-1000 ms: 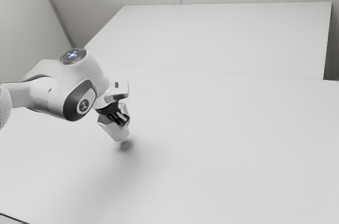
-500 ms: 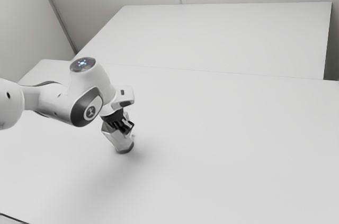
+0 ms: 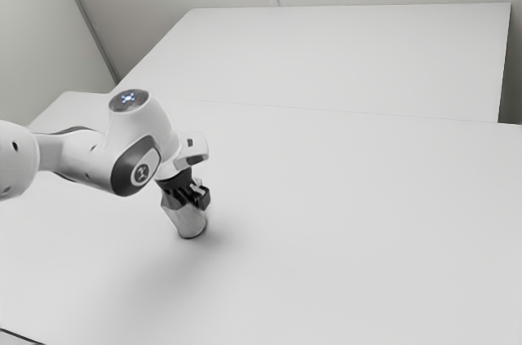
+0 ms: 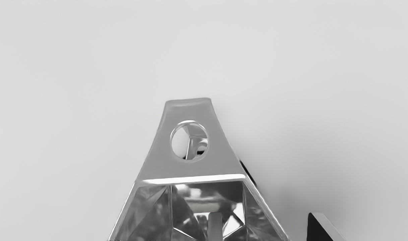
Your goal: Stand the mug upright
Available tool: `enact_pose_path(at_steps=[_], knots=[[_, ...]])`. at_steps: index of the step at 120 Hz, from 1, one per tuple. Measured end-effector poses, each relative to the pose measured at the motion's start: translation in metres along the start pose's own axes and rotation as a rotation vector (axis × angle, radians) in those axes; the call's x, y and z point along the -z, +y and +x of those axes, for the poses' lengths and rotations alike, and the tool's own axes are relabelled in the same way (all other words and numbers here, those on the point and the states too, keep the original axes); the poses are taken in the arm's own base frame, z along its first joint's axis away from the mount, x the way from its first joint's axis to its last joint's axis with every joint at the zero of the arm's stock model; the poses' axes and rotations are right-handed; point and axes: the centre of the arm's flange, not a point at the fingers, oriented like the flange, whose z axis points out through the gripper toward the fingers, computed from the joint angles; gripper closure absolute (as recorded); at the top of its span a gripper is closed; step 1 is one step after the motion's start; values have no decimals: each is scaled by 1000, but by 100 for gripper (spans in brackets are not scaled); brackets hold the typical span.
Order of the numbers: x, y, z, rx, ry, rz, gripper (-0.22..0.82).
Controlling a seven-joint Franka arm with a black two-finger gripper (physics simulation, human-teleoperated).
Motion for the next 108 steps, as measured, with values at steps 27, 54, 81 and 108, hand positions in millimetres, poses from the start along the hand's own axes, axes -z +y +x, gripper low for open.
enact_pose_path(at_steps=[27, 54, 81, 108], knots=[[33, -3, 11, 15, 37, 6, 14], [102, -11, 46, 28, -29, -1, 5], [163, -19, 77, 34, -85, -12, 2], [221, -22, 108, 30, -115, -28, 1]])
